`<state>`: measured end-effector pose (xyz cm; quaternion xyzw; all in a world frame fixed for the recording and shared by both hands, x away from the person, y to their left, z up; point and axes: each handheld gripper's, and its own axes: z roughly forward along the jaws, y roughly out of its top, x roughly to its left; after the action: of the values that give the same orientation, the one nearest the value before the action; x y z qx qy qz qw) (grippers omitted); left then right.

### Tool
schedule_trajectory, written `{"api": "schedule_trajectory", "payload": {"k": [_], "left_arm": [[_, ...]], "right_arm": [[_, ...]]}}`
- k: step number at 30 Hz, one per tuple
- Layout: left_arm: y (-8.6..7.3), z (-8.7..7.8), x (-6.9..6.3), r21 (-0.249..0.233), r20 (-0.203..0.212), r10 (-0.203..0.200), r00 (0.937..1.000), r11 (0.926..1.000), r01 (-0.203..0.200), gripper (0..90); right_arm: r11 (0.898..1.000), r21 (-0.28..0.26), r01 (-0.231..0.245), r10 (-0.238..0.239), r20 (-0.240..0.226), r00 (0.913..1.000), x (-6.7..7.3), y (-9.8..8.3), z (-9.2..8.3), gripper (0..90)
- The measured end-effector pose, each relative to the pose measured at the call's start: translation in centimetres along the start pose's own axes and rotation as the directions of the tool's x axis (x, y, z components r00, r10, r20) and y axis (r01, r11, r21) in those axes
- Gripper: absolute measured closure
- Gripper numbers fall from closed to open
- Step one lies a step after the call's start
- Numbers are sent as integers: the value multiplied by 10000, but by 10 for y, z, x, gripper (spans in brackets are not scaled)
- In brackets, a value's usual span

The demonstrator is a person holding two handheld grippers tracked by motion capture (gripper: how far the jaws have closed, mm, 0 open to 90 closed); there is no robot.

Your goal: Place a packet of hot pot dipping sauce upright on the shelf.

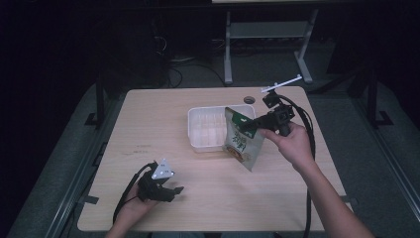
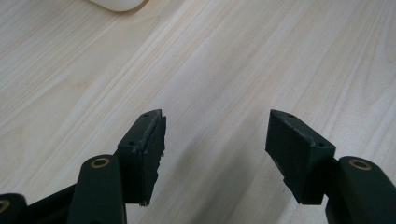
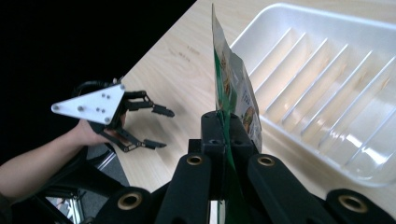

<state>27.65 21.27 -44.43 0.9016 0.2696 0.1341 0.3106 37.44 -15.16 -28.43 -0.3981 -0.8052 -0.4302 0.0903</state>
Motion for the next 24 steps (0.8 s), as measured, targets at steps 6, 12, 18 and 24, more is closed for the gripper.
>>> {"api": "schedule_trajectory", "payload": {"k": [6, 12, 18, 24], "left_arm": [[-1, 0, 1, 15, -74, -15, 10000, 10000, 15, 365], [-1, 0, 1, 56, -136, 66, 9999, 10000, -65, 365], [-2, -1, 1, 78, -205, 110, 9997, 9999, -108, 362], [-3, -1, 3, 35, -206, 57, 9998, 10000, -56, 359]], "right_arm": [[9997, -222, -43, 49, 245, 9997, -1, 21, 0, 896], [9994, -292, -210, 224, 465, 9987, -6, 36, 8, 896], [9982, -440, -397, 420, 550, 9976, -11, 47, 18, 897], [9955, -744, -581, 626, 602, 9962, -15, 58, 20, 897]]}}
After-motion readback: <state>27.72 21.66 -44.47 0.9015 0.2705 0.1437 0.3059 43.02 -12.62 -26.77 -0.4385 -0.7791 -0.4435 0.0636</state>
